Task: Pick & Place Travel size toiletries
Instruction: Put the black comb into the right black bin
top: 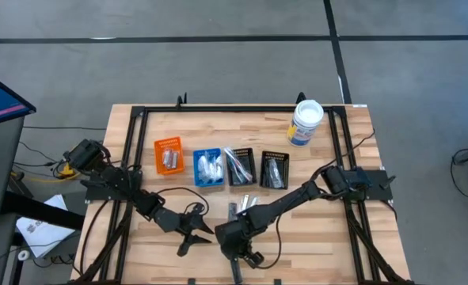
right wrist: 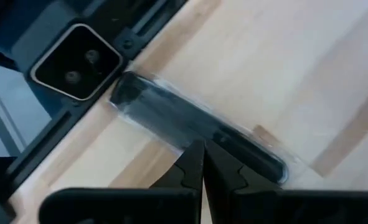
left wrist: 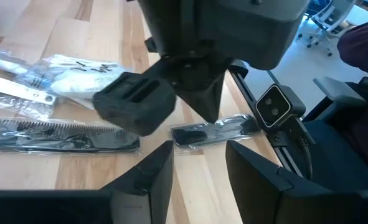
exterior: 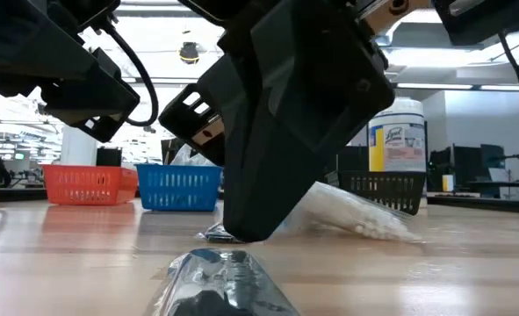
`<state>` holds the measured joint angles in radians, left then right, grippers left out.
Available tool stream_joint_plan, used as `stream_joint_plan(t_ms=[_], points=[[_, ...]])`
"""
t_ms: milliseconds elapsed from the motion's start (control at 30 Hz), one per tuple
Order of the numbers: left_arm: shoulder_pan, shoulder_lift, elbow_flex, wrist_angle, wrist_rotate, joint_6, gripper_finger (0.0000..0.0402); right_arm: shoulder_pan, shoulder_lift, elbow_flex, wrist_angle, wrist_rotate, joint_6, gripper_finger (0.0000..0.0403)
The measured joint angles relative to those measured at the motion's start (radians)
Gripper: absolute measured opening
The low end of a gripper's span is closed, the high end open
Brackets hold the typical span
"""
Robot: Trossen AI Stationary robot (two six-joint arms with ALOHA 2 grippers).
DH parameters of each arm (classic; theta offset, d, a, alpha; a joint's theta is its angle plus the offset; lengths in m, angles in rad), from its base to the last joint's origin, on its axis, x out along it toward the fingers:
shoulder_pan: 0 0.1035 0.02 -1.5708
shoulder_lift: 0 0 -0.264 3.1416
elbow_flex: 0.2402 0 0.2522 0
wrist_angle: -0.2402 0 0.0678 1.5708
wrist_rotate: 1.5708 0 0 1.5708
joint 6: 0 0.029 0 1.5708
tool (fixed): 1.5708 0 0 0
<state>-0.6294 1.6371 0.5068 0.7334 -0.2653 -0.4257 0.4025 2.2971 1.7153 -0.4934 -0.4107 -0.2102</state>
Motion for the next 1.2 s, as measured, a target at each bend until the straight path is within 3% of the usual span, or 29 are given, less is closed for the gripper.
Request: stream_joint_plan(t_ms=[200, 367, 733, 1000, 1200], points=[[0.000, 0.000, 0.000, 0.000, 0.000, -0.001, 0.0140, -0.016, 0.000, 0.000, -0.001, 0.029, -0.004, 0.0000], [-0.001, -0.001, 0.000, -0.001, -0.019, -0.001, 0.0139, -0.025, 0.000, 0.000, -0.021, 0.154, 0.055, 0.0000], [-0.150, -0.143, -0.019, -0.070, -0.493, 0.111, 0.0074, -0.023, 0.048, 0.012, -0.049, 0.275, 0.123, 0.0000], [-0.209, -0.251, -0.100, -0.066, -0.584, 0.093, 0.0037, -0.017, -0.034, -0.004, -0.077, 0.391, 0.124, 0.0000], [-0.209, -0.256, -0.118, -0.065, -0.584, 0.062, 0.0024, -0.001, -0.112, 0.007, -0.045, 0.311, 0.105, 0.0000]])
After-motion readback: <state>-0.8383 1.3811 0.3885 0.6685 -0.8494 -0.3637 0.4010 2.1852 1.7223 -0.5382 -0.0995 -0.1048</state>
